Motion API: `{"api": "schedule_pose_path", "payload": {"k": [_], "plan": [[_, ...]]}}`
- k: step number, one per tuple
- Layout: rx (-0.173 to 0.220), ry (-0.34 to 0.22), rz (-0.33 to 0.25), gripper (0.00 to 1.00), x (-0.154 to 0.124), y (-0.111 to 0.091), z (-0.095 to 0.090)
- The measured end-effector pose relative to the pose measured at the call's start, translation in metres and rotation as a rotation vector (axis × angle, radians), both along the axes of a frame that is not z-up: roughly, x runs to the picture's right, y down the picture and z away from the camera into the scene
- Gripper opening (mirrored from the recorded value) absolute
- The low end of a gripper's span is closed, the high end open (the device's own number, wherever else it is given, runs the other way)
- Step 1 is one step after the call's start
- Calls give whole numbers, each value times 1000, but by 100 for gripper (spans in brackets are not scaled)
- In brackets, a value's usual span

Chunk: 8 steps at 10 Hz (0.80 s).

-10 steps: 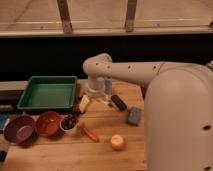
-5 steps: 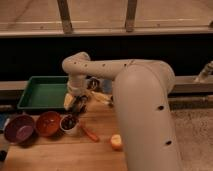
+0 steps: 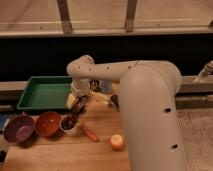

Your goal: Place brush in red bowl

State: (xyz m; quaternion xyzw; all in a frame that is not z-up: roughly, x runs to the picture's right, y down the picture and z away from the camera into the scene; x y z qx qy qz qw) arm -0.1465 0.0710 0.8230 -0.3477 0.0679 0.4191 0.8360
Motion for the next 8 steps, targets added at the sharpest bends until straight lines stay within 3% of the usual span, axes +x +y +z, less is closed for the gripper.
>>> {"api": "schedule_pose_path", "payload": {"k": [5,8], "plan": [[-13,2,-3,80,-2,4,4],[-86,-21,-3,80,-15,27,39]]}}
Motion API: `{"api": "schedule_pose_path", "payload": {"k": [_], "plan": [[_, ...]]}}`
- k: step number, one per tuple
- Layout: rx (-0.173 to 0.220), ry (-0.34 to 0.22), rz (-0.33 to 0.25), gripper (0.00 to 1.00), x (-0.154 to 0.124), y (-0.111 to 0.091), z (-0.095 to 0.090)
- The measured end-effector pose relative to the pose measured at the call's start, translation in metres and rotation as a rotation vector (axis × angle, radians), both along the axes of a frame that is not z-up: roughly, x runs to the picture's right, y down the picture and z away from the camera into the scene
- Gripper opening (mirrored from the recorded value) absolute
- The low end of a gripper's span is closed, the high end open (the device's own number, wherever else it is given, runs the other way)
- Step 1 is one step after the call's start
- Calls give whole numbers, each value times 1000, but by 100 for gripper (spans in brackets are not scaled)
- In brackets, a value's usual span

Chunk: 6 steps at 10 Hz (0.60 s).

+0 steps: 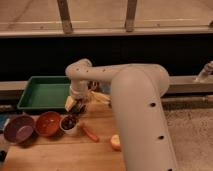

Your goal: Place brush in red bowl

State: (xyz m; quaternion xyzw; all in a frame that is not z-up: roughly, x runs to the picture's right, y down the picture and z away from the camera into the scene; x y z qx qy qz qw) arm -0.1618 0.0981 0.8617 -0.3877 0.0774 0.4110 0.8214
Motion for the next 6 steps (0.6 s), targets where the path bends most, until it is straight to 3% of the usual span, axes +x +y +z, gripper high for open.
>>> {"api": "schedule_pose_path", "payload": {"k": [2,6], "plan": [[-57,22,19,80,10,13,19],[-105,45,28,80,15,26,31]]}}
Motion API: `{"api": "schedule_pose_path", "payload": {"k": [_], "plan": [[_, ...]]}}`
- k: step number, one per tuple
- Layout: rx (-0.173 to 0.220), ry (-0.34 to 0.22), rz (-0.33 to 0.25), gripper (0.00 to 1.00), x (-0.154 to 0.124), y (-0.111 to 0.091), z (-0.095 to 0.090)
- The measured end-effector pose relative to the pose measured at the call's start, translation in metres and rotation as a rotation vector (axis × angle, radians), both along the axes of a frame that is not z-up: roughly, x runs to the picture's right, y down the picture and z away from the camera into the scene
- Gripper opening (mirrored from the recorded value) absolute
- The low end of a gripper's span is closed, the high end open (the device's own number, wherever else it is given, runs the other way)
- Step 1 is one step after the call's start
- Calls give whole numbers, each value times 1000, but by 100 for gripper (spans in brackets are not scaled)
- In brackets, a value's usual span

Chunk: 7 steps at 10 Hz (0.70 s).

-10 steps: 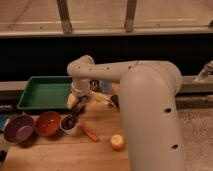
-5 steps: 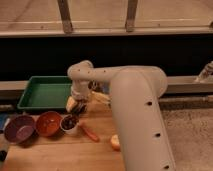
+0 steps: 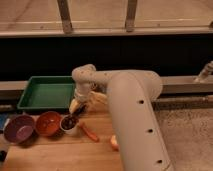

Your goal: Place brush in red bowl

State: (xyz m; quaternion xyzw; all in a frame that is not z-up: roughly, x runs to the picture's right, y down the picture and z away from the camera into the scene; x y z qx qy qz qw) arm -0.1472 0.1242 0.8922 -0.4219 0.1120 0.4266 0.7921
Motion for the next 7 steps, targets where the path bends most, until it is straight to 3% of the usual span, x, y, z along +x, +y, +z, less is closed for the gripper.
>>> {"api": "schedule_pose_path", "payload": {"k": [5,7], "plan": [[-38,0,13,78,-14,15,10],[-36,-5,10,61,-14,14,10]]}}
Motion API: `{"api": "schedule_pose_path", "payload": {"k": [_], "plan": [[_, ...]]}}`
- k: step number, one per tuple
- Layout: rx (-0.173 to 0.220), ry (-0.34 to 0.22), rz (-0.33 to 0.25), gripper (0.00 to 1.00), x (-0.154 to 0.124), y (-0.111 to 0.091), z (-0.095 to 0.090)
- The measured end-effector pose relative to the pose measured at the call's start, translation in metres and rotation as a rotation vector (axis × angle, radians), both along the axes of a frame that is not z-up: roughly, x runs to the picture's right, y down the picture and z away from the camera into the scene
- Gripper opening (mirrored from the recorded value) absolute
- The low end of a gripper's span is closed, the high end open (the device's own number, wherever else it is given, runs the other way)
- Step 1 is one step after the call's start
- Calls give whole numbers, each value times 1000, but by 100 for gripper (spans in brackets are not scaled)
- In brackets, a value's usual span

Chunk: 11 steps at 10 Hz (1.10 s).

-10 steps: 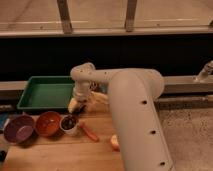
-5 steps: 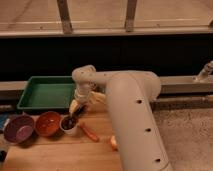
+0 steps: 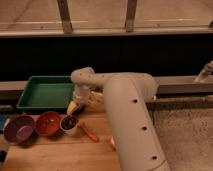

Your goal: Place brush in red bowl

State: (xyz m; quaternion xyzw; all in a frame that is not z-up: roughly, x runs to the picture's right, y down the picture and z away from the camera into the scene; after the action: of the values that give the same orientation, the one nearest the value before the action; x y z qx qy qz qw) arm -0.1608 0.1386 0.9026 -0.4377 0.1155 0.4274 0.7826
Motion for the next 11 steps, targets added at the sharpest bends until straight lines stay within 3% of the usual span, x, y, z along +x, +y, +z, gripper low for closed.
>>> {"api": "schedule_pose_path", "payload": {"k": [6,11], "plan": [[0,1,0,3,2,-5,-3],[5,7,-6,0,6,4,-1]]}}
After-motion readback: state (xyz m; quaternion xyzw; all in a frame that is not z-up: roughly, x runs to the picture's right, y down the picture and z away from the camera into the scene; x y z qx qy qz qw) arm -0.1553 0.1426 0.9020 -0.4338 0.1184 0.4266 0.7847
